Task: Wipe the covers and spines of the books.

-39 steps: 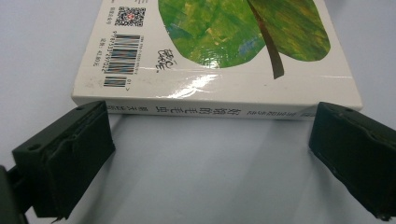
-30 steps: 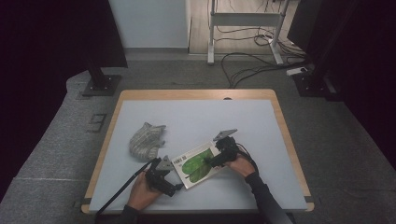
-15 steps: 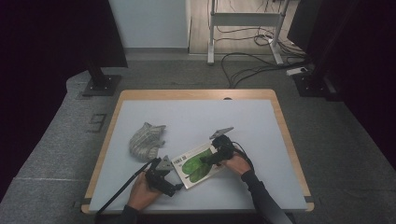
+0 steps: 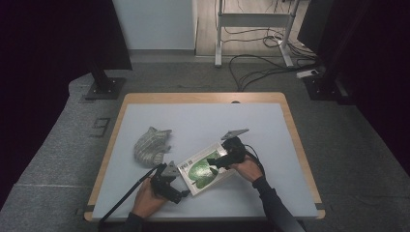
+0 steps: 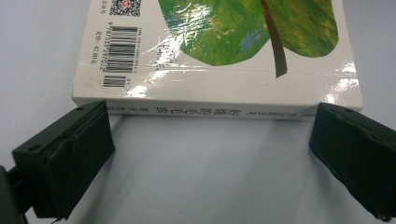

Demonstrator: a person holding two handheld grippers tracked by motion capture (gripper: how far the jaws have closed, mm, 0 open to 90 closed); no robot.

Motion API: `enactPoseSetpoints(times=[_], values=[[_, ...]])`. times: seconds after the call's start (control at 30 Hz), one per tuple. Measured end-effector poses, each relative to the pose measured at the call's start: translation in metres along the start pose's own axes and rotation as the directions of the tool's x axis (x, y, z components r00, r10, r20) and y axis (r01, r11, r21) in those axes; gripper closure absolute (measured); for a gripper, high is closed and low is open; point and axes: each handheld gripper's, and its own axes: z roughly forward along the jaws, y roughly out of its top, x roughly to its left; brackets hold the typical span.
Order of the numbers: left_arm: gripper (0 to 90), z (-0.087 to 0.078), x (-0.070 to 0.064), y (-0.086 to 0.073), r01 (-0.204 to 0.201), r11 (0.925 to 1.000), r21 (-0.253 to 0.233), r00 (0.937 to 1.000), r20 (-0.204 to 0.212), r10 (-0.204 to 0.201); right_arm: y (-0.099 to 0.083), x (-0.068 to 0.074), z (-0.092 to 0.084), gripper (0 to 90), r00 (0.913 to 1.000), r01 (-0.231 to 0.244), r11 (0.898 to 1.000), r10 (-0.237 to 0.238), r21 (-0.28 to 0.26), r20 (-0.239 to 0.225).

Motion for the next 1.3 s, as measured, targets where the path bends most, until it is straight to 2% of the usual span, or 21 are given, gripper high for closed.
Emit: enactPoseSetpoints(times=[0.13,0.17,0.2,0.23,0.27,0.33,0.4,0.5,0.6,0.77,0.9,1.03,1.3], values=[[0.0,0.000,0.000,0.000,0.000,1.0000,0.000,1.0000,0.000,0.000,-0.003,0.001,-0.001,0.8,0.9999,-0.014,1.000,0.014,0.007,0.004],[0.0,0.000,0.000,0.000,-0.002,1.0000,0.002,1.0000,0.000,0.002,-0.004,0.002,-0.002,3.1,0.9999,-0.016,1.000,0.016,0.009,0.000],[0.0,0.000,0.000,0.000,0.000,1.0000,0.000,1.0000,0.000,0.000,-0.005,0.002,-0.002,9.1,0.9987,-0.024,1.000,0.025,0.020,-0.044],[0.0,0.000,0.000,0.000,0.000,1.0000,0.000,1.0000,0.000,0.000,-0.006,0.003,-0.002,11.6,0.9933,-0.036,0.999,0.039,0.025,-0.108],[0.0,0.000,0.000,0.000,0.000,1.0000,0.000,1.0000,0.000,0.000,-0.007,0.005,-0.002,12.9,0.9906,-0.030,0.999,0.033,0.028,-0.133],[0.0,0.000,0.000,0.000,0.000,1.0000,0.000,1.0000,0.000,0.000,-0.006,0.013,-0.002,12.3,0.9955,0.014,0.999,-0.010,0.049,-0.094],[0.0,0.000,0.000,0.000,0.000,1.0000,0.000,1.0000,0.000,0.000,-0.004,0.017,-0.002,12.2,0.9960,0.052,0.997,-0.047,0.064,-0.076],[0.0,0.000,0.000,0.000,0.001,1.0000,-0.001,1.0000,0.000,-0.001,-0.001,0.013,-0.004,13.0,0.9964,0.059,0.996,-0.054,0.073,-0.065],[0.0,0.000,0.000,0.000,0.001,1.0000,-0.001,1.0000,-0.001,-0.001,0.001,0.005,-0.005,13.3,0.9951,0.091,0.990,-0.086,0.107,-0.047],[0.0,0.000,0.000,0.000,-0.002,1.0000,0.002,1.0000,-0.001,0.002,0.005,-0.004,-0.006,14.4,0.9910,0.111,0.985,-0.099,0.133,-0.089],[0.0,0.000,0.000,0.000,-0.002,1.0000,0.002,1.0000,-0.002,0.002,0.011,-0.007,-0.005,16.9,0.9878,0.130,0.979,-0.115,0.155,-0.106],[0.0,0.000,0.000,0.000,-0.007,1.0000,0.006,1.0000,-0.003,0.007,0.016,-0.007,-0.007,25.3,0.9837,0.162,0.972,-0.145,0.170,-0.107],[0.0,0.000,0.000,0.000,-0.008,1.0000,0.006,1.0000,-0.003,0.008,0.017,-0.006,-0.017,37.4,0.9808,0.177,0.969,-0.159,0.175,-0.113]])
